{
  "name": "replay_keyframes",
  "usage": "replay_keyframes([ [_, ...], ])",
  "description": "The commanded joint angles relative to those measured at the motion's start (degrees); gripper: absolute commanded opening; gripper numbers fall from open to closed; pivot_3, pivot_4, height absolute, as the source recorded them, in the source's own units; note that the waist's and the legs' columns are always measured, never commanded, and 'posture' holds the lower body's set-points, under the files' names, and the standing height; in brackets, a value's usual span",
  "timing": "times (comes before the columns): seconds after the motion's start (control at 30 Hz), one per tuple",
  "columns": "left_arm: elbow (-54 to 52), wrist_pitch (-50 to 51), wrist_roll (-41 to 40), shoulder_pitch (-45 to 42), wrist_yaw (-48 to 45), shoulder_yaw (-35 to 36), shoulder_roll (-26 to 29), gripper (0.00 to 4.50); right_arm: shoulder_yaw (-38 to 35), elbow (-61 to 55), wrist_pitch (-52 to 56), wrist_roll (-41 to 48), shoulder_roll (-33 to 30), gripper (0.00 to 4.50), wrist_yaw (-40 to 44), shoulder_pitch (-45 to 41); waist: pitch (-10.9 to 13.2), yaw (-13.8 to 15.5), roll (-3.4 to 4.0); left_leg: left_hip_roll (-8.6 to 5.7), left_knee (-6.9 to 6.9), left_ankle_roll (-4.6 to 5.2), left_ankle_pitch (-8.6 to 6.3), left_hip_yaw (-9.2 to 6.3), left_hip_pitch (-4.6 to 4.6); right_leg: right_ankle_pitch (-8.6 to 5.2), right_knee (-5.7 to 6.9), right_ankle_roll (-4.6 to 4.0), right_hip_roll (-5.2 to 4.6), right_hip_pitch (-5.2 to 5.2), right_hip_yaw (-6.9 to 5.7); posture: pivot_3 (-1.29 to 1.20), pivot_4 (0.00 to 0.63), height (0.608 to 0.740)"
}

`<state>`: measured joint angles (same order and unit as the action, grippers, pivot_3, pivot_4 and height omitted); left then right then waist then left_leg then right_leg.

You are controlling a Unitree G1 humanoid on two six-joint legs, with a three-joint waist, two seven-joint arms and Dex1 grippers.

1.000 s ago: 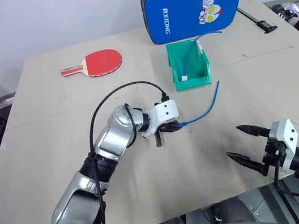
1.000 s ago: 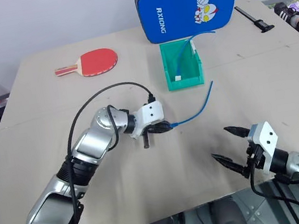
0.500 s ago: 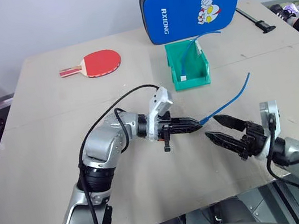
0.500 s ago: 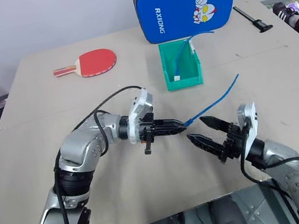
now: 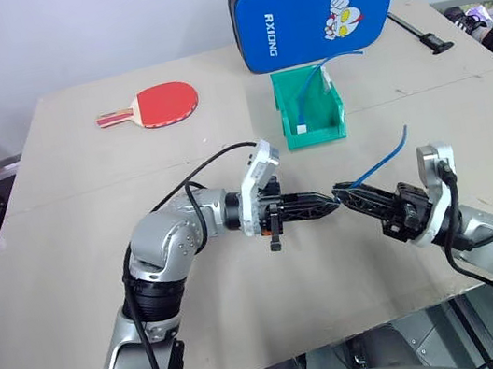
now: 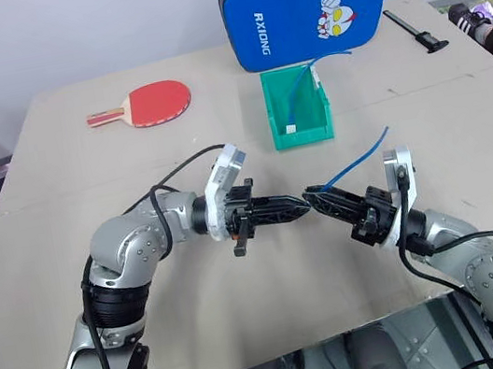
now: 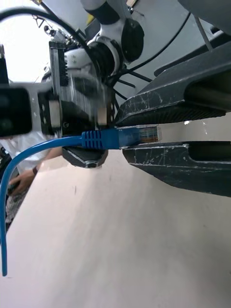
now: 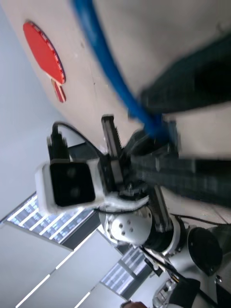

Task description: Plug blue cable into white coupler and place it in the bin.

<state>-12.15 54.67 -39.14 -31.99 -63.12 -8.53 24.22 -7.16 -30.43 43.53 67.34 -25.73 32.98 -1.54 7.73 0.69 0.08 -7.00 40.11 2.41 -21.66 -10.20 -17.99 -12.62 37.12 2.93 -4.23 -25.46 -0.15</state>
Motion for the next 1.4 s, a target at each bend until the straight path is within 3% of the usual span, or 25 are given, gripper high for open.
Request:
replay_keyframes([
  [0.03, -1.7, 0.1, -1.6, -0.4, 1.2, 0.4, -0.1, 0.0, 1.1, -1.8, 0.6, 1.0, -0.4, 0.09, 0.4, -0.7, 0.0, 0.0, 0.0, 0.0, 0.0, 0.0, 0.0, 0.0, 0.0, 0.0, 0.0, 0.0, 0.0, 0.0, 0.0, 0.0, 0.15, 0.74],
  [0.3, -1.3, -1.2, -2.5, -0.4, 2.6, 0.8, -0.6, 0.0, 1.8, -1.7, 0.1, 1.0, 0.4, 0.09, -0.4, -1.2, 0.0, 0.0, 0.0, 0.0, 0.0, 0.0, 0.0, 0.0, 0.0, 0.0, 0.0, 0.0, 0.0, 0.0, 0.0, 0.0, 0.15, 0.74],
  [0.5, -3.4, -4.7, -0.5, 2.1, 7.0, 3.2, 0.3, 2.77, 0.8, -1.5, -0.8, 0.8, 0.9, 0.0, -0.9, -1.4, 0.0, -0.1, 0.0, 0.0, 0.0, 0.0, 0.0, 0.0, 0.0, 0.0, 0.0, 0.0, 0.0, 0.0, 0.0, 0.0, 0.15, 0.74],
  [0.57, -6.7, -6.4, 0.4, 4.9, 8.7, 5.1, 2.5, 3.65, 0.0, -1.4, -1.4, -0.3, 0.2, 0.0, -0.4, -0.8, 0.0, -0.1, 0.0, 0.0, 0.0, 0.0, 0.0, 0.0, 0.0, 0.0, -0.02, 0.0, 0.01, -0.01, 0.02, 0.0, 0.15, 0.74],
  [0.6, -8.9, -7.3, 0.9, 7.0, 9.3, 6.5, 4.3, 3.82, -1.0, -1.1, -1.8, -0.5, -0.1, 0.0, -0.3, -0.6, 0.0, -0.3, 0.01, 0.01, -0.01, 0.0, 0.0, 0.0, 0.01, 0.0, -0.03, 0.0, 0.04, -0.02, 0.04, 0.0, 0.15, 0.74],
  [0.63, -10.5, -8.0, 1.0, 8.7, 9.9, 7.5, 5.6, 4.46, -1.7, -0.9, -2.1, -0.5, -0.3, 0.0, -0.3, -0.5, 0.0, -0.4, 0.01, 0.01, -0.02, 0.0, 0.0, 0.0, 0.01, 0.0, -0.03, 0.0, 0.05, -0.04, 0.09, 0.0, 0.15, 0.74],
  [0.8, -13.5, -15.7, 6.8, 19.6, 14.0, 13.7, 11.1, 4.49, -4.4, 0.1, -3.5, -2.0, -2.0, 0.0, 0.5, 0.2, 0.0, -0.1, 0.04, 0.01, -0.15, 0.0, 0.0, 0.0, 0.06, 0.0, -0.08, -0.01, 0.09, -0.08, 0.15, 0.0, 0.15, 0.74],
  [0.97, -5.2, -36.1, 20.7, 29.8, 15.3, 14.9, 14.4, 4.49, -3.8, 0.9, -4.1, -2.9, -2.0, 0.0, 1.4, 0.3, 0.0, 0.1, 0.02, 0.01, -0.71, 0.0, 0.0, 0.08, 0.29, 0.05, -0.22, -0.08, 0.08, -0.08, 0.2, 0.0, 0.15, 0.74],
  [1.4, 15.8, -53.7, 26.8, 25.3, 7.2, 12.2, 17.5, 4.49, -1.6, 1.0, -5.4, -6.2, -0.2, 0.0, 2.4, 0.0, 0.0, -0.1, 0.01, 0.06, -0.78, 0.0, 0.0, 0.04, 0.26, 0.09, -0.31, -0.11, 0.09, -0.12, 0.01, 0.0, 0.15, 0.74],
])
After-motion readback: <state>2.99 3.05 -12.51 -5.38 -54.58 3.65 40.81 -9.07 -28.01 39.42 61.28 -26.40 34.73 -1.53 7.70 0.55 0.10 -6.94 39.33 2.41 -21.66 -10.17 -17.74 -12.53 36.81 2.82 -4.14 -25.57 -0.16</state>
